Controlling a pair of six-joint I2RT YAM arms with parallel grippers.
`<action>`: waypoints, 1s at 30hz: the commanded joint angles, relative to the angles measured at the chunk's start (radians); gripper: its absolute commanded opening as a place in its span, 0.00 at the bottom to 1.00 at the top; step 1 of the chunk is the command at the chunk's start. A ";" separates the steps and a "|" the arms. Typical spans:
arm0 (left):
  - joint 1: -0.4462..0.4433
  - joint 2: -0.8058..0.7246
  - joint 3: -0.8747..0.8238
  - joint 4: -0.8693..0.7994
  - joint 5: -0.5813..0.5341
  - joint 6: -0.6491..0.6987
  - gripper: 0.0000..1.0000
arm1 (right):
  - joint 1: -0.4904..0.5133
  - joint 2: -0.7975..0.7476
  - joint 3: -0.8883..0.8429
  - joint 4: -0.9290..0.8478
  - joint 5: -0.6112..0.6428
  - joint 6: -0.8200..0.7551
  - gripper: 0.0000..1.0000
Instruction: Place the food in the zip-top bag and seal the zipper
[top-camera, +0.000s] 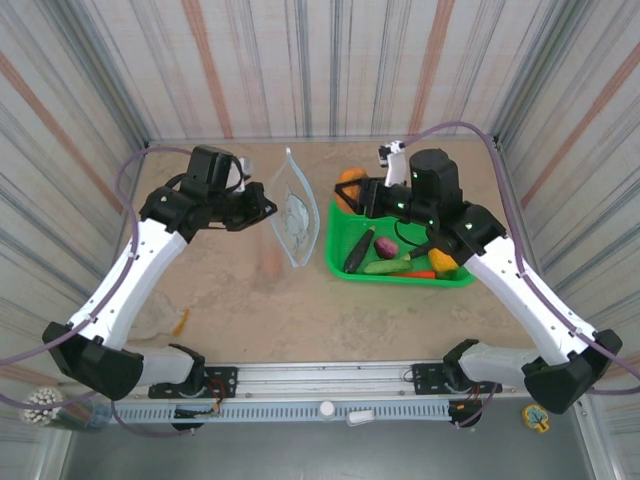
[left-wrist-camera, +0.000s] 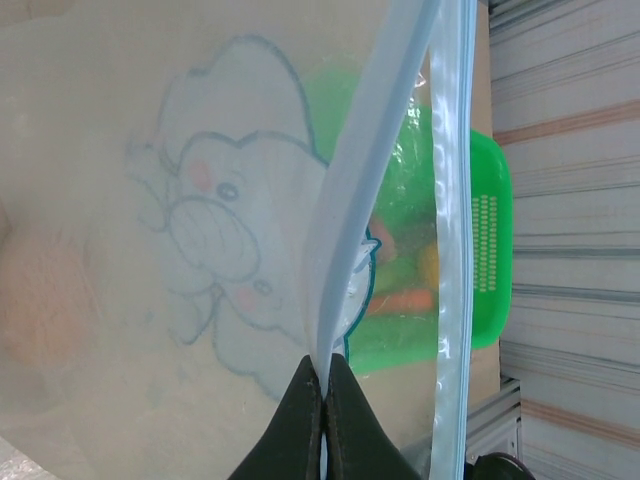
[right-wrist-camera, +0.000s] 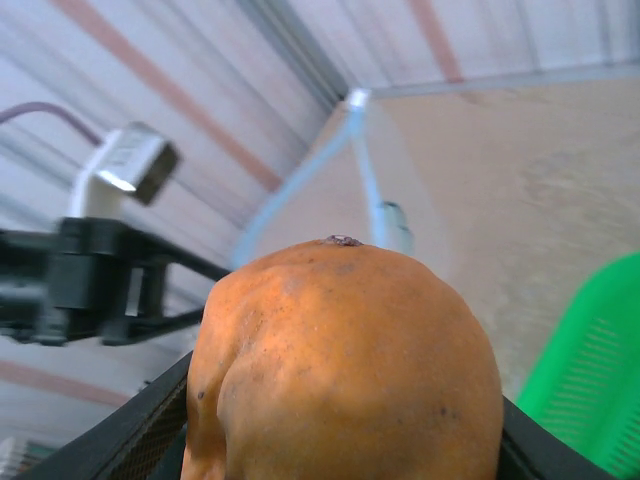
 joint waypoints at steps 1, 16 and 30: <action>-0.013 0.009 0.036 -0.015 0.036 0.019 0.00 | 0.067 0.079 0.066 -0.011 0.019 0.015 0.44; -0.031 0.004 0.048 -0.016 0.033 0.005 0.00 | 0.244 0.410 0.289 -0.258 0.397 0.001 0.46; 0.037 0.017 0.030 0.010 0.067 -0.025 0.00 | 0.280 0.544 0.443 -0.317 0.416 0.011 0.88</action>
